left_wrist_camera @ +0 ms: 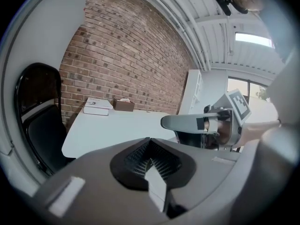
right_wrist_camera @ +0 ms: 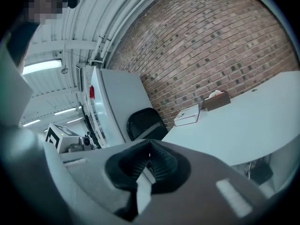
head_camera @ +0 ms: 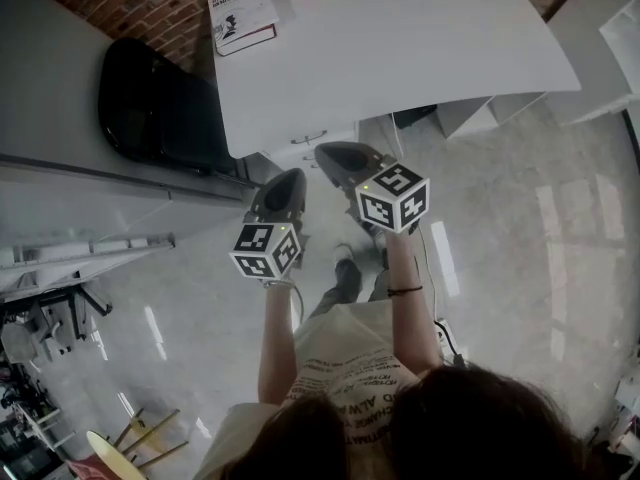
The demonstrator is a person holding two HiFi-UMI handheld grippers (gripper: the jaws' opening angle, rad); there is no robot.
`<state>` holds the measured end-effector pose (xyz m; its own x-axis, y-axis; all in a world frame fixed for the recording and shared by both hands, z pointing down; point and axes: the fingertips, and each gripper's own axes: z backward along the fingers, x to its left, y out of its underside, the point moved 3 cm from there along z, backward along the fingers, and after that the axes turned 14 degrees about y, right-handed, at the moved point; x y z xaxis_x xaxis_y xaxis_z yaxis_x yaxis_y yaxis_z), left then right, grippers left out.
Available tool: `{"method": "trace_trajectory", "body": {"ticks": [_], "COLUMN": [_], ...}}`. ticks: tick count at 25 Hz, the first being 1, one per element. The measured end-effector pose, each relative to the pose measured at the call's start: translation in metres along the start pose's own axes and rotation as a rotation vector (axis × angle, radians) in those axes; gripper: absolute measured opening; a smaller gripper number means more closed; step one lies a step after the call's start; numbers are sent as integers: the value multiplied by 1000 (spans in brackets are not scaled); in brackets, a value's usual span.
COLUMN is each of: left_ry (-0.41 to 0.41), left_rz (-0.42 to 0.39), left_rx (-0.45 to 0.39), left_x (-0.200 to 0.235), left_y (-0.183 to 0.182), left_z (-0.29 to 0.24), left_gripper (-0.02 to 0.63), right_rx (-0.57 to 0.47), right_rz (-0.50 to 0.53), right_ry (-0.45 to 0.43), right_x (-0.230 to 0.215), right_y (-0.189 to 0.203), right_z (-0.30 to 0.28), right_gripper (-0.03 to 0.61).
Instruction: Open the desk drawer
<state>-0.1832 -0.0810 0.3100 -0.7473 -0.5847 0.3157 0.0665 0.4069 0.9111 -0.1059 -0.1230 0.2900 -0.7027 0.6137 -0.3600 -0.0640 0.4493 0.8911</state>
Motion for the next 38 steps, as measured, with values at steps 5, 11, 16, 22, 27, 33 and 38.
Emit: {"method": "trace_trajectory", "body": {"ticks": [5, 11, 16, 22, 27, 33, 38], "left_ry": [37, 1, -18, -43, -42, -52, -63], "left_rz": [-1, 34, 46, 74, 78, 86, 104], "left_rx": [34, 13, 9, 14, 39, 59, 56], "left_x": [-8, 11, 25, 43, 60, 88, 100], "left_y": [21, 43, 63, 93, 122, 149, 165], "left_z": [-4, -14, -32, -48, -68, -80, -83], "left_gripper": [0, 0, -1, -1, -1, -1, 0], "right_rx": [-7, 30, 47, 59, 70, 110, 116], "right_rz": [-11, -45, -71, -145, -227, -298, -344], "right_ry": [25, 3, -16, -28, -20, -8, 4], "right_x": [-15, -34, -54, -76, -106, -126, -132], "right_y": [7, 35, 64, 96, 123, 163, 178], "right_z": [-4, -22, -37, -64, -89, -116, -129], "right_gripper": [3, 3, 3, 3, 3, 3, 3]}}
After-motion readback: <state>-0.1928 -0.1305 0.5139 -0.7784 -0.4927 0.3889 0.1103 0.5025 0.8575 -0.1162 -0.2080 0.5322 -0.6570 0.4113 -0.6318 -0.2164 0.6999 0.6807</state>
